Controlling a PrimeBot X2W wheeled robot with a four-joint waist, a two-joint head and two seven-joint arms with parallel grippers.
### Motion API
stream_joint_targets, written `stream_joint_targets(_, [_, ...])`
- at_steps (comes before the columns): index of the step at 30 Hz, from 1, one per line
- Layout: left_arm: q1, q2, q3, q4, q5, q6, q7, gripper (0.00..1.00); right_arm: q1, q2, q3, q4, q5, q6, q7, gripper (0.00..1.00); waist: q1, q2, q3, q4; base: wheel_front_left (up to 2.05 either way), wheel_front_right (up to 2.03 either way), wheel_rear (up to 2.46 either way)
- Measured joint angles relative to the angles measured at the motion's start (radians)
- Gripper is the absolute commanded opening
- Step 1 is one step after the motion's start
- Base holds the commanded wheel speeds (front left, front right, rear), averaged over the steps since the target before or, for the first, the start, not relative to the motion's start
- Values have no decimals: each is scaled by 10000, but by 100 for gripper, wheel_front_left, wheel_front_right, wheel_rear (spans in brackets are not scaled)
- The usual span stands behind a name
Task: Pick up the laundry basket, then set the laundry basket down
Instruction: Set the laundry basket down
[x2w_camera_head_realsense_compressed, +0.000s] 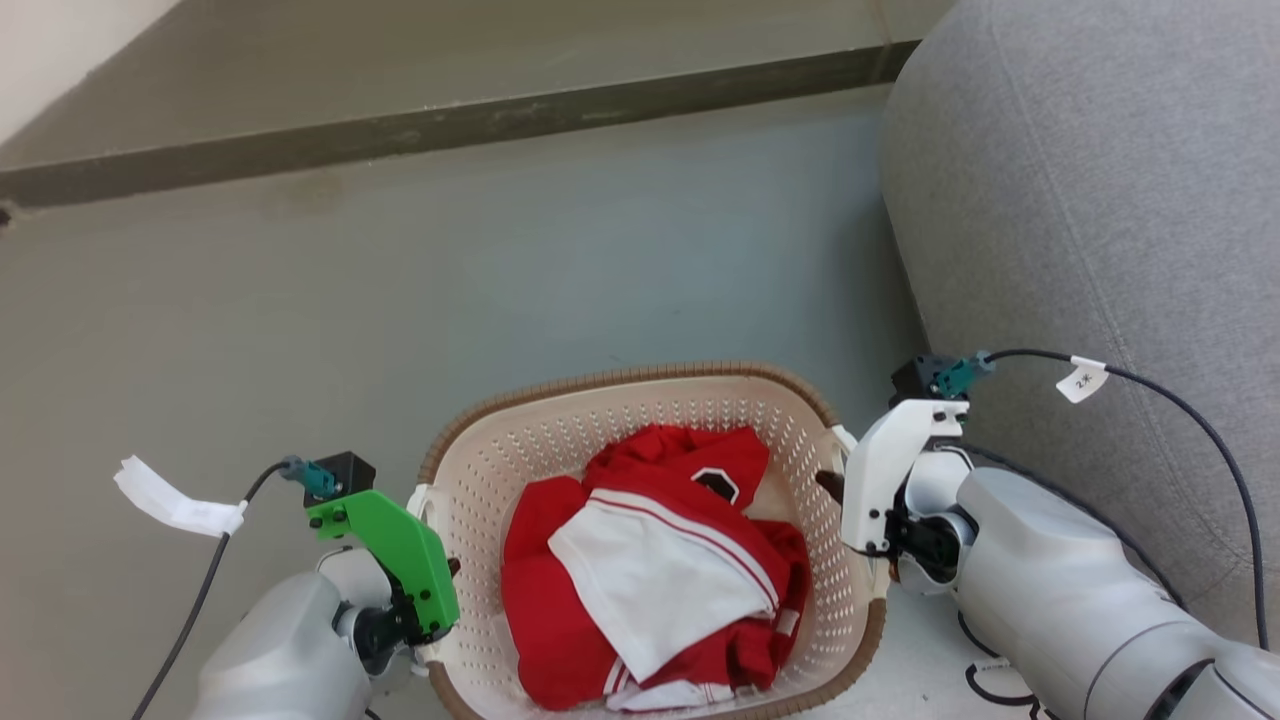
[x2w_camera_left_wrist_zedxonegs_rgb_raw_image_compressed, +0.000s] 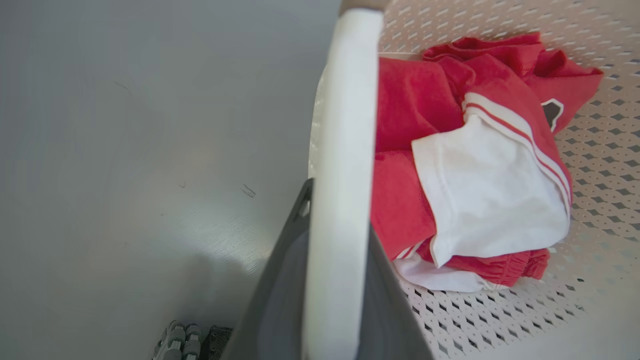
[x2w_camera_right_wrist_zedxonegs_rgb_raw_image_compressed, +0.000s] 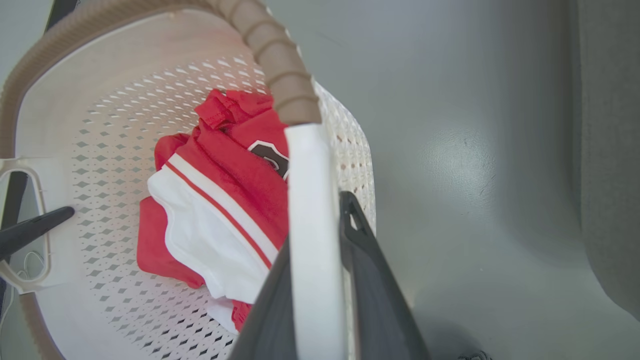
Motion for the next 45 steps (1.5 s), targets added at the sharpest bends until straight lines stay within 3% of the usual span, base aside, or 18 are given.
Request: stream_joint_targets(45, [-1910,602,-90,-1367,36,2,-2345,0,-2026,25,-125,167,-349,98,-3158,0,1,0,4392,232,0,0,0])
